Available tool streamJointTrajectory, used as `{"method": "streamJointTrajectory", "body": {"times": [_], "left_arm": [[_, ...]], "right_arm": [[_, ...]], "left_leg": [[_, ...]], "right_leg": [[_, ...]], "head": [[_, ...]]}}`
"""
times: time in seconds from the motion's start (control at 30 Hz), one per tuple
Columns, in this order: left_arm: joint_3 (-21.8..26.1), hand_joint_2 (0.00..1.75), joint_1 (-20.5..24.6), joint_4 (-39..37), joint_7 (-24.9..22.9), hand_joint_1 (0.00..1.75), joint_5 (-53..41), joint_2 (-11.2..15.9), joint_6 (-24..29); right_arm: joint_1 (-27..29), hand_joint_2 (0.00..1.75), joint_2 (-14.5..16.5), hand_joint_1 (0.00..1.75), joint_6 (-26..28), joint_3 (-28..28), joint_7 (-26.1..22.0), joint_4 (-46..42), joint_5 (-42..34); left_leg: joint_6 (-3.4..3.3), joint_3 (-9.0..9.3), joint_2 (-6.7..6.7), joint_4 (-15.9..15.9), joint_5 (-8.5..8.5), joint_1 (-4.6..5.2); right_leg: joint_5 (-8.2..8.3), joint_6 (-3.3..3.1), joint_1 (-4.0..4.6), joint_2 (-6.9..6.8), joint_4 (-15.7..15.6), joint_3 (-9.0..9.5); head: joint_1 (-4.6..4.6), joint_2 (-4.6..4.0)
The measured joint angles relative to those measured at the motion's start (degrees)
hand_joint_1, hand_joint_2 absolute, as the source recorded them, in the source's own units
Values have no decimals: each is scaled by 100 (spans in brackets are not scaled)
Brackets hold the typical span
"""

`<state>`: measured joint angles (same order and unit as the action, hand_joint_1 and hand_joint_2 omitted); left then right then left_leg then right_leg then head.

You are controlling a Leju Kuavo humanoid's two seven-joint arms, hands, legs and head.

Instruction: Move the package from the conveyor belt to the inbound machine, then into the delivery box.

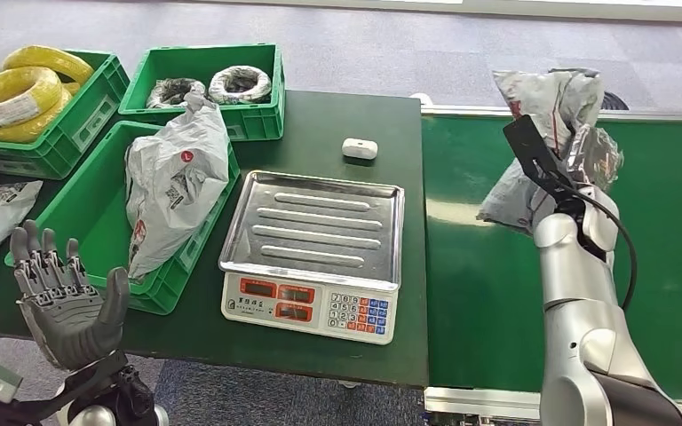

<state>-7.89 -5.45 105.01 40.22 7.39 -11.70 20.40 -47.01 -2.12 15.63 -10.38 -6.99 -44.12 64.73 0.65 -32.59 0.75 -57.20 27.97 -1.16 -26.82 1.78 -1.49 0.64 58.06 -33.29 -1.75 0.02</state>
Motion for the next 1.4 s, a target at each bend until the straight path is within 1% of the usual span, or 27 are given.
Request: {"method": "streamJointTrajectory", "body": {"times": [0.07, 0.17, 0.23, 0.33, 0.43, 0.57, 0.67, 0.8, 0.9, 0.93, 0.97, 1.03, 1.07, 1.1, 1.17, 1.23, 1.4], "left_arm": [[-28, 175, 51, -39, 0, 0, 4, -7, 27], [-95, 175, 164, -139, 0, 0, 27, -14, 91], [-141, 175, 226, -211, 0, 0, 39, -15, 133], [-187, 175, 312, -319, 0, 0, 69, -19, 195], [-214, 175, 375, -393, 0, 0, 89, -21, 246], [-216, 175, 400, -453, 0, 0, 96, -17, 294], [-216, 175, 400, -464, 0, 0, 96, -13, 301], [-216, 175, 400, -486, 0, 0, 96, -1, 306], [-215, 175, 403, -511, 0, 0, 96, 4, 308], [-213, 175, 405, -515, 0, 0, 95, 5, 308], [-211, 175, 408, -516, 0, 0, 95, 5, 308], [-206, 175, 415, -517, 0, 0, 96, 7, 312], [-203, 175, 417, -517, 0, 0, 97, 8, 314], [-199, 175, 417, -515, 0, 0, 99, 10, 318], [-190, 175, 411, -500, 0, 0, 104, 13, 331], [-176, 175, 384, -458, 0, 0, 101, 12, 348], [-131, 175, 255, -342, 0, 0, 57, 4, 378]], "right_arm": [[-4, 175, 223, 167, -10, 412, -66, -304, 127], [-54, 175, 593, 161, -32, 1102, 68, -549, 493], [-109, 175, 814, 159, -42, 1504, 162, -576, 644], [-207, 175, 1104, 154, -33, 2030, 173, -522, 701], [-267, 175, 1308, 153, -21, 2414, 102, -411, 674], [-228, 175, 1514, 154, -29, 2775, -78, -289, 522], [-186, 175, 1612, 154, -31, 2932, -138, -249, 457], [-171, 175, 1663, 153, -56, 3043, -184, -221, 408], [-114, 175, 1684, 153, -142, 3148, -336, -255, 274], [-52, 175, 1702, 149, -181, 3204, -399, -309, 217], [33, 175, 1720, 137, -221, 3264, -451, -382, 165], [230, 175, 1757, 61, -296, 3384, -529, -560, 36], [322, 175, 1767, 26, -321, 3432, -553, -641, -39], [407, 175, 1775, 0, -333, 3473, -572, -712, -127], [556, 87, 1788, 0, -282, 3515, -574, -790, -261], [692, 0, 1798, 0, -84, 3526, -519, -788, -264], [1023, 0, 1806, 0, 797, 3516, -392, -698, 20]], "left_leg": [[2, -2, -3, 1, -1, 0], [2, 1, -14, 1, -2, 0], [3, 0, -11, 1, -2, 0], [4, -3, -6, 1, -3, 0], [4, -3, -8, 1, -2, 0], [4, -5, -8, 0, -2, 1], [4, -6, -7, 0, -2, 1], [4, -7, -8, 0, -2, 1], [4, -6, -8, 0, -2, 1], [4, -6, -8, 0, -2, 1], [4, -6, -8, 0, -2, 1], [4, -6, -8, 1, -2, 0], [4, -7, -8, 1, -2, 0], [5, -7, -8, 1, -1, 0], [5, -8, -8, 2, -1, 0], [5, -8, -8, 2, -1, 0], [5, -8, -8, 1, -1, 1]], "right_leg": [[0, 0, 0, 3, 3, -1], [1, -2, 0, 13, 3, -4], [1, -2, 0, 13, 3, -6], [1, -2, 0, 8, 3, -7], [1, -2, -1, 9, 3, -7], [1, -2, -1, 9, 2, -9], [1, -2, -1, 9, 2, -12], [1, -2, -1, 9, 2, -12], [1, -2, -1, 10, 2, -11], [2, -3, -1, 10, 3, -12], [1, -3, -1, 10, 3, -12], [1, -3, 0, 10, 2, -14], [0, -3, 0, 10, 2, -14], [0, -3, 0, 9, 2, -14], [-1, -4, 0, 10, 2, -13], [-1, -4, 0, 9, 2, -13], [-1, -4, -1, 9, 1, -13]], "head": [[1, 0], [2, 0], [2, 0], [3, 0], [4, 0], [2, 0], [3, 0], [3, 0], [5, 0], [4, 0], [4, 0], [3, 0], [3, 0], [4, 0], [4, 0], [4, 0], [4, 0]]}}
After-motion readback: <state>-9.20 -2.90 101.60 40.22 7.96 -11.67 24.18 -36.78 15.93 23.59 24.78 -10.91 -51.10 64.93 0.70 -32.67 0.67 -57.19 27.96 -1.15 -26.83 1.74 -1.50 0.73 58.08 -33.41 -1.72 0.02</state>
